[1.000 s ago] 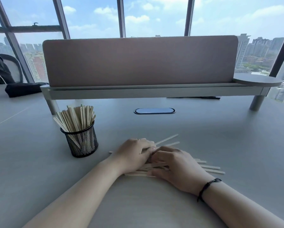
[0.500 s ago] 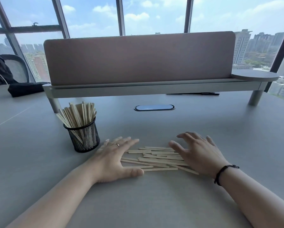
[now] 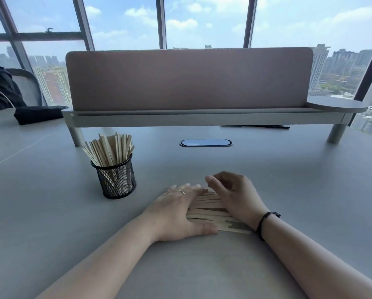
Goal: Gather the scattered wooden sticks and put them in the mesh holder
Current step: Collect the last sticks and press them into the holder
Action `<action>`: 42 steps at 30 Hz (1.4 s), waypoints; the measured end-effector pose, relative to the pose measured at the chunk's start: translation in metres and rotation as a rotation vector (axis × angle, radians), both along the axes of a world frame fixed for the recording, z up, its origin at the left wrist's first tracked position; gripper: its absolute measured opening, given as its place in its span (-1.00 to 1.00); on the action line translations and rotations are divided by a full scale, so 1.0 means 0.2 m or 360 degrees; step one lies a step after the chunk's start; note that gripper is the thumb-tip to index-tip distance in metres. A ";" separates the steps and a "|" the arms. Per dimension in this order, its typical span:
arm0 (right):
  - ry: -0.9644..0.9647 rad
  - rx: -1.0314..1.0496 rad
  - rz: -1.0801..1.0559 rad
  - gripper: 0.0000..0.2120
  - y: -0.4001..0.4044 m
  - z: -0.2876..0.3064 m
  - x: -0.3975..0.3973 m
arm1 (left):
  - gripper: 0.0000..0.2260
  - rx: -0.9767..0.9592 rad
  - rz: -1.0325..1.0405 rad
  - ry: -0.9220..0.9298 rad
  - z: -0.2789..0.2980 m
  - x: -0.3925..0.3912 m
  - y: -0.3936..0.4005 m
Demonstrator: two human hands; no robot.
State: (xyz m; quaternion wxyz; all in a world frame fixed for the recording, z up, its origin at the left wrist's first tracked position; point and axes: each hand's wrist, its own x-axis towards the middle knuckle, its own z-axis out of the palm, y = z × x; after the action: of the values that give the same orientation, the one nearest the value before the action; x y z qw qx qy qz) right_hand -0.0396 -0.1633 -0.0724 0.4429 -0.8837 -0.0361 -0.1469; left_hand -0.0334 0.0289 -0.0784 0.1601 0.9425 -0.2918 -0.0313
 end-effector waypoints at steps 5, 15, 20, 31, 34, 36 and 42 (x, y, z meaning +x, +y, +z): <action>-0.0051 0.0081 -0.0310 -0.55 -0.15 0.03 -0.07 | -0.24 -0.0137 0.0130 0.0006 0.00 0.00 0.05; 0.0336 -0.0361 -0.0003 -0.34 0.05 0.00 -0.04 | -0.16 -0.0040 0.0155 0.0013 -0.03 0.00 0.00; 0.0233 0.0064 0.0056 -0.58 0.12 0.03 -0.07 | -0.18 -0.0023 0.0136 0.0005 -0.03 0.00 -0.03; 0.0359 0.0956 0.0019 -0.28 0.08 0.01 0.00 | -0.01 0.0069 0.0259 0.0070 0.02 -0.01 -0.09; 0.0378 0.0978 0.0072 -0.24 0.09 0.01 0.00 | -0.03 -0.0005 0.0238 0.0084 0.02 -0.01 -0.11; 0.0386 0.1032 0.0085 -0.28 0.08 0.02 -0.01 | -0.07 -0.0059 0.0226 0.0087 0.01 0.00 -0.09; 0.0287 0.0897 0.0098 -0.44 0.08 0.01 -0.03 | -0.23 -0.0173 0.0129 0.0001 -0.02 0.00 -0.03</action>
State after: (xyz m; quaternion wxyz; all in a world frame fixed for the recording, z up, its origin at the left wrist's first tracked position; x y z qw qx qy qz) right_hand -0.0450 -0.1480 -0.0701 0.6766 -0.7338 0.0188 -0.0586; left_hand -0.0336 0.0234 -0.0827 0.2123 0.9434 -0.2547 -0.0093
